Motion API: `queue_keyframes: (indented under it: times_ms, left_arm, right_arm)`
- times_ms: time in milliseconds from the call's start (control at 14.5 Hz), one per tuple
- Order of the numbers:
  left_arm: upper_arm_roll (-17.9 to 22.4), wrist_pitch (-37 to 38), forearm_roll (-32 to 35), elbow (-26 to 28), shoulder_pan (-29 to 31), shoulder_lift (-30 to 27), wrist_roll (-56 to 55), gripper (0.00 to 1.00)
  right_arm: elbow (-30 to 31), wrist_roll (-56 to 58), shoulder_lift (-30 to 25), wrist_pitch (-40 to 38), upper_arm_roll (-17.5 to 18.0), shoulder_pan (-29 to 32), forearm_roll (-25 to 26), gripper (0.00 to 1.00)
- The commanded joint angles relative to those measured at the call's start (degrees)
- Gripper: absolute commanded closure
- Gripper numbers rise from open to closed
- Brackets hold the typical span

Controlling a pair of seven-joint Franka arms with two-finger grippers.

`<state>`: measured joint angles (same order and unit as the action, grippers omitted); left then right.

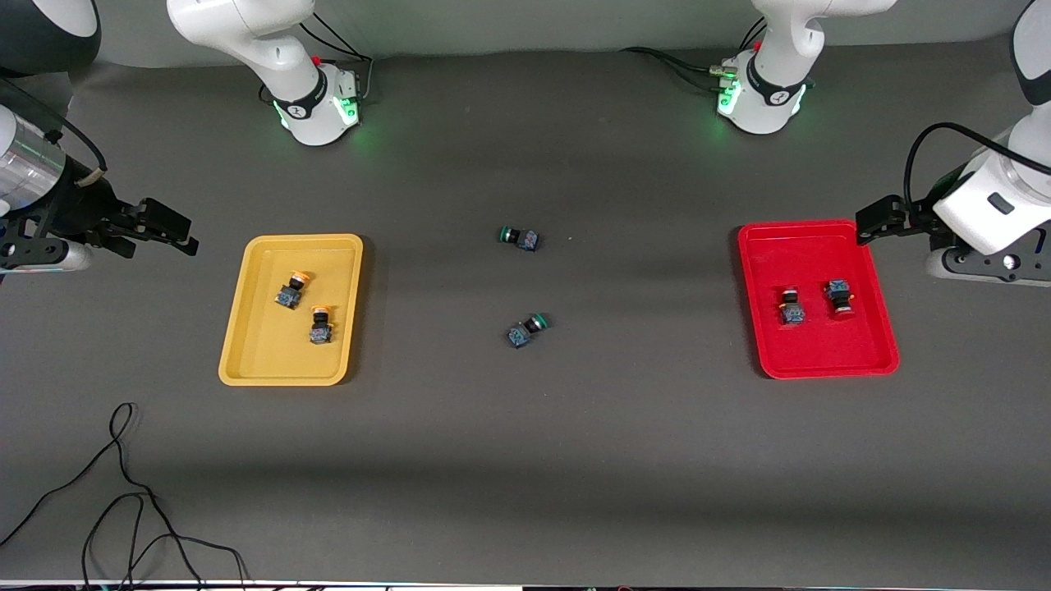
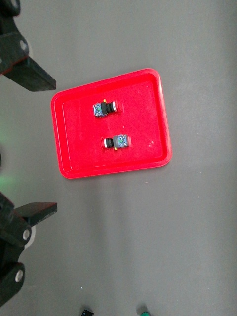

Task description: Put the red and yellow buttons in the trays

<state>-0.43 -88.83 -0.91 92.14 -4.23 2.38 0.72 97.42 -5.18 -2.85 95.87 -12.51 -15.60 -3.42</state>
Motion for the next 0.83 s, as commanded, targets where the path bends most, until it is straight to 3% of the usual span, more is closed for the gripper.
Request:
queue_keyframes:
  times_ms: [0, 761]
  left_arm:
    - [0.96, 0.41, -0.49, -0.47, -0.78, -0.35, -0.81, 0.00]
    - [0.87, 1.12, 0.39, -0.12, -0.61, -0.71, -0.55, 0.00]
  right_arm:
    - [-1.62, 1.40, 0.21, -1.39, -0.15, 0.04, 1.57, 0.00]
    - [-1.45, 1.58, 0.56, -1.56, -0.15, -0.05, 2.19, 0.00]
